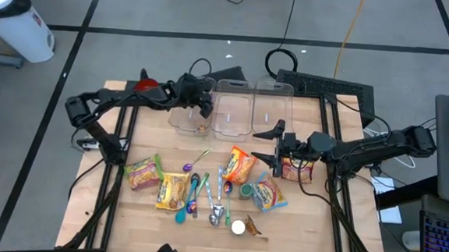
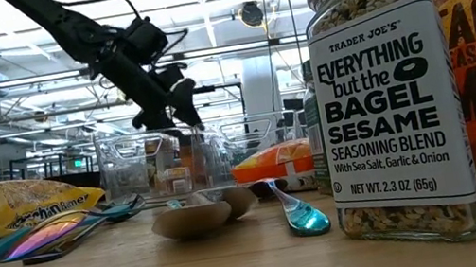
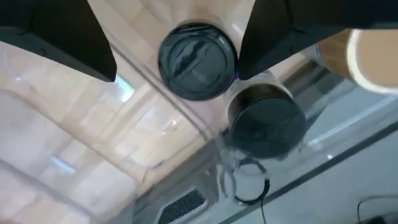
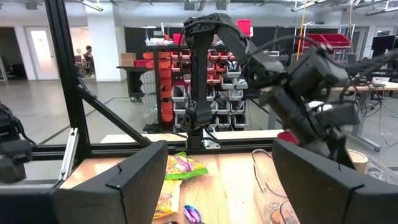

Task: Pick & Place Food Item
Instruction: Put the green seasoning bottle into the left transparent bin

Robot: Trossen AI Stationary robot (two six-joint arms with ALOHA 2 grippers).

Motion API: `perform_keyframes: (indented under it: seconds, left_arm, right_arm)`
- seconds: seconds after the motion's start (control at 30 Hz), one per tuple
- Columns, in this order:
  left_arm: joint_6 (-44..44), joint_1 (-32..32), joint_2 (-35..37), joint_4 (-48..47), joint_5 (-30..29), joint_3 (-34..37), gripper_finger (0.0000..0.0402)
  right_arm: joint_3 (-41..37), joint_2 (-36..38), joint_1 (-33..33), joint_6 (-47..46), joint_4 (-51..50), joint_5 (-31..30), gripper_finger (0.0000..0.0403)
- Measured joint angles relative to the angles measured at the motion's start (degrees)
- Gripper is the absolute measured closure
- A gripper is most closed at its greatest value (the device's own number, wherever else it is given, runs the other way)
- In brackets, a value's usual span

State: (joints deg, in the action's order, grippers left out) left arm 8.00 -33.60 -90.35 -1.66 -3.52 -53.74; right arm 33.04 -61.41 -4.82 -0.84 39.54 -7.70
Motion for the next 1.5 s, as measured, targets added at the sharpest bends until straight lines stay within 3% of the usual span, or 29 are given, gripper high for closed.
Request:
perform_keyframes:
  seconds: [0.23,0.53,0.67,0.83,1.1,1.5]
  left_arm:
    - [0.01,0.7,10.13,-5.97,8.37,0.67,0.0045]
    - [-5.47,9.17,30.85,18.95,13.41,19.87,0.0045]
    - [-6.1,10.49,41.48,22.58,15.76,25.93,0.0045]
    - [-5.98,10.6,50.32,22.78,15.67,29.21,0.0042]
    - [-6.26,10.62,52.37,22.79,15.57,30.08,0.0041]
    - [-4.89,10.62,51.41,22.8,15.55,30.08,0.0041]
  right_arm:
    - [0.0,0.0,-0.11,-0.04,-1.67,0.04,0.0122]
    - [0.0,0.0,-0.44,-12.08,-9.93,2.22,0.0122]
    - [0.02,-0.7,-3.17,-12.5,-9.12,8.02,0.0122]
    - [0.07,-3.84,-11.11,-4.43,-12.98,2.69,0.0122]
    - [0.0,-8.19,-19.7,-2.01,-21.22,-11.42,0.0122]
    - [-0.42,-15.46,-21.14,-12.94,-23.56,-13.35,0.0122]
